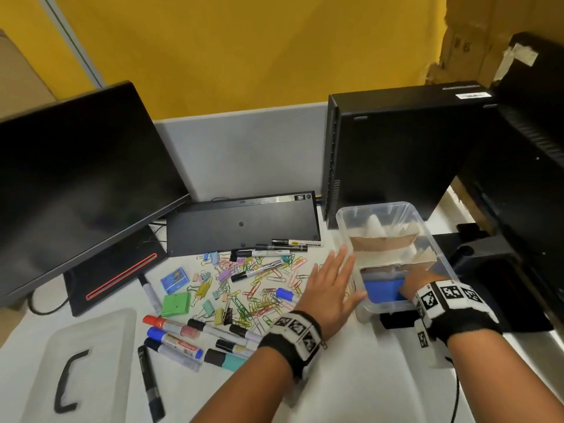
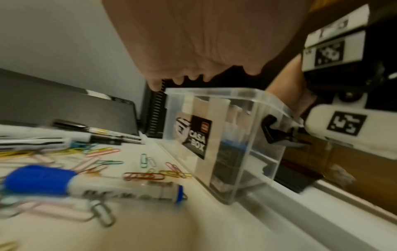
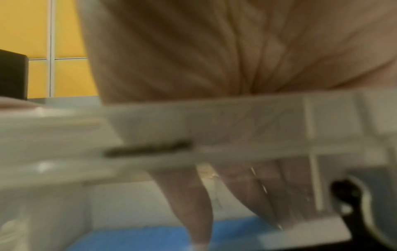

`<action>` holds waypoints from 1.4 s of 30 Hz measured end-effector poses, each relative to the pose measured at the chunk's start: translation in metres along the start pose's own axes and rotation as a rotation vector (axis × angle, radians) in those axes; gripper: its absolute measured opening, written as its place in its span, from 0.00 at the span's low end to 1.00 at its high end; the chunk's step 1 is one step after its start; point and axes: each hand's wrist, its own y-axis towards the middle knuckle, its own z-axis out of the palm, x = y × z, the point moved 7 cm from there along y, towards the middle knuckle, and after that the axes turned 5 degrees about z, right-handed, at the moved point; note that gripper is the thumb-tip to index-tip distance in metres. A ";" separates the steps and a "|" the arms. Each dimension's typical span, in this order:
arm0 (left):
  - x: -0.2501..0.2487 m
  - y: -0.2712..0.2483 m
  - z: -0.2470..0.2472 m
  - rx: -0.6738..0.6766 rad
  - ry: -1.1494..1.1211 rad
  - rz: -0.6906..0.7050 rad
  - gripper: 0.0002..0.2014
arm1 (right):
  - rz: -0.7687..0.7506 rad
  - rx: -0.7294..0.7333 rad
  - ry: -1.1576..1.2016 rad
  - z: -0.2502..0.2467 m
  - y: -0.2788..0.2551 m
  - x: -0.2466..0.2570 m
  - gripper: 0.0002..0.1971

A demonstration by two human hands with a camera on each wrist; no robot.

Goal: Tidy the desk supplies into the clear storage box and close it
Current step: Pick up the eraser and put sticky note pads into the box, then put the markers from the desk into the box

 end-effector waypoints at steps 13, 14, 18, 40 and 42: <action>0.187 -0.055 -0.070 0.102 0.266 -0.465 0.23 | -0.509 -0.652 0.086 -0.025 -0.093 0.098 0.10; 0.194 -0.053 -0.070 0.132 0.294 -0.465 0.24 | -0.575 -0.623 0.085 -0.013 -0.094 0.117 0.10; 0.207 -0.048 -0.069 0.153 0.304 -0.463 0.20 | -0.618 -0.410 -0.044 0.052 -0.063 0.168 0.13; 0.216 -0.062 -0.068 -0.112 -0.013 -0.467 0.07 | -0.724 -0.684 0.335 -0.033 -0.100 0.140 0.15; 0.212 -0.070 -0.067 -0.161 -0.090 -0.493 0.05 | -0.637 -0.765 0.224 -0.048 -0.089 0.117 0.17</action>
